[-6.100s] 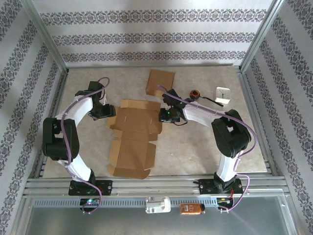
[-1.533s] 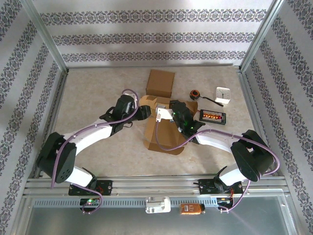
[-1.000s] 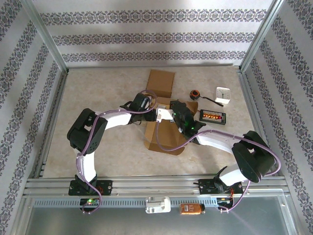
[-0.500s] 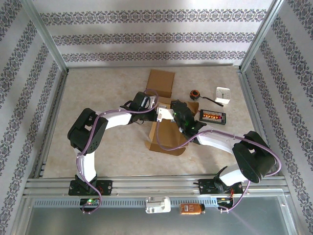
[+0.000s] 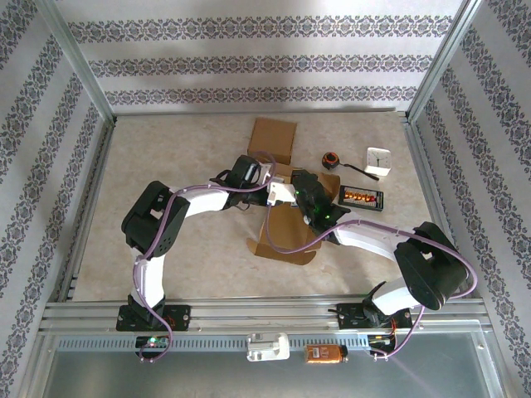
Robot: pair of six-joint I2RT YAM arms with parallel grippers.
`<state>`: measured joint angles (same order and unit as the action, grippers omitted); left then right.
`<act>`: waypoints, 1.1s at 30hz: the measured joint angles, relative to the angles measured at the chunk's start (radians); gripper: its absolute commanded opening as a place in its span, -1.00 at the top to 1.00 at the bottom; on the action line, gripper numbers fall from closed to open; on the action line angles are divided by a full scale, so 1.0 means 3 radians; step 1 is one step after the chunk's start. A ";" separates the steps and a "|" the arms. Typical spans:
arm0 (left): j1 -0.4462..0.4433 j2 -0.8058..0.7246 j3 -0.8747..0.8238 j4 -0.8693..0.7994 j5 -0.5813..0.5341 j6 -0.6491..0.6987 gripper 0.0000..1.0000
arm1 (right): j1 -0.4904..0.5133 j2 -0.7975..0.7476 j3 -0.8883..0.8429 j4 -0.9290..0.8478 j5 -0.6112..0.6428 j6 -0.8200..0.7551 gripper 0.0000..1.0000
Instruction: Fold the paper box
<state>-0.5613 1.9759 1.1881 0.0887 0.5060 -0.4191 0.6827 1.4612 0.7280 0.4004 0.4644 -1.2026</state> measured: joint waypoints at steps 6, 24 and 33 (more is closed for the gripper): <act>0.0024 -0.0332 -0.0172 -0.0187 -0.0323 0.0094 -0.25 | 0.0000 -0.0001 0.0000 0.0001 -0.0005 0.0000 0.79; 0.0810 -0.0759 0.0249 -0.1160 -0.0284 0.1027 -0.41 | 0.0001 -0.0027 -0.0001 -0.0028 -0.0038 0.0013 0.79; 0.0809 -0.0453 0.0324 -0.1311 0.0172 0.1122 0.19 | 0.0004 -0.0084 -0.0038 -0.0072 -0.0056 0.0062 0.73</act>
<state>-0.3187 1.8400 1.2854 -0.3046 0.5575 -0.0826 0.6838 1.4361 0.7166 0.3786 0.4477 -1.1839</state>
